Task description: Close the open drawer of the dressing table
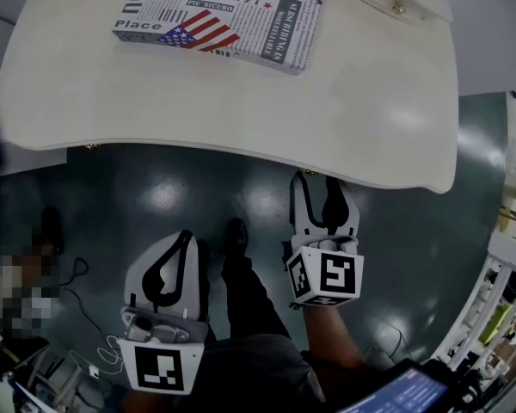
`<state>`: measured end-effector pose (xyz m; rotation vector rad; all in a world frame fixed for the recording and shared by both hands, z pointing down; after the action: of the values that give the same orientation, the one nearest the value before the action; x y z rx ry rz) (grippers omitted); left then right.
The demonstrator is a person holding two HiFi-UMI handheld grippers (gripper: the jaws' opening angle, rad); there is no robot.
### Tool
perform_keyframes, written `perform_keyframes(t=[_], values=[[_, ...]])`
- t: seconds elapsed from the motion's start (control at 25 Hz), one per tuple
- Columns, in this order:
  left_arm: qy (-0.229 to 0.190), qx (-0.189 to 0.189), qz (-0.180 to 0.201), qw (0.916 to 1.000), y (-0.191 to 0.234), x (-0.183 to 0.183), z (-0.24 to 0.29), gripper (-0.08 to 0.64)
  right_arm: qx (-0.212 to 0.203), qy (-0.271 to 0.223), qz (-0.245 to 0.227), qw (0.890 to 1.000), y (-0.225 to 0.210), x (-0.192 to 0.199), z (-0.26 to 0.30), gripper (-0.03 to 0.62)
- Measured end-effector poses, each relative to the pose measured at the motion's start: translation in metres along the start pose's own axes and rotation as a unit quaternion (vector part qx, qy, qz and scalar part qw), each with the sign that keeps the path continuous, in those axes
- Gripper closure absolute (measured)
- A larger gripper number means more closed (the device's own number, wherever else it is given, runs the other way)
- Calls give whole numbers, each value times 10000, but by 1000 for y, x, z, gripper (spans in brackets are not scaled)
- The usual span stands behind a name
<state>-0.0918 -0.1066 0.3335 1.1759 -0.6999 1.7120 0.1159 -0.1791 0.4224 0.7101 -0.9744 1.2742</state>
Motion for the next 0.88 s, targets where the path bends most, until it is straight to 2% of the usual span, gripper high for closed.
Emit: perform_keyframes(t=[0.48, 0.68, 0.88], values=[[-109, -5, 45, 9999, 1, -5, -5, 545, -55, 82, 87, 9999, 3, 4, -4, 391], [-228, 100, 79, 9997, -6, -17, -11, 545, -170, 97, 122, 9997, 15, 2, -29, 391], [-422, 141, 307, 9985, -10, -43, -22, 545, -316, -159, 135, 9993, 36, -24, -66, 391]])
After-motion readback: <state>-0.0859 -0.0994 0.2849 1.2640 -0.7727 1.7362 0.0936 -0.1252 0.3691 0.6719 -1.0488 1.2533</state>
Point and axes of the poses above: the fingertips, and each gripper's own axes: z forward along the fingers, y to its left, x out of its underside, the point moved 5 cm from there along -z, backward along the fingers, and after that the axes turned 1 degree about x, right-handed, at the moved point
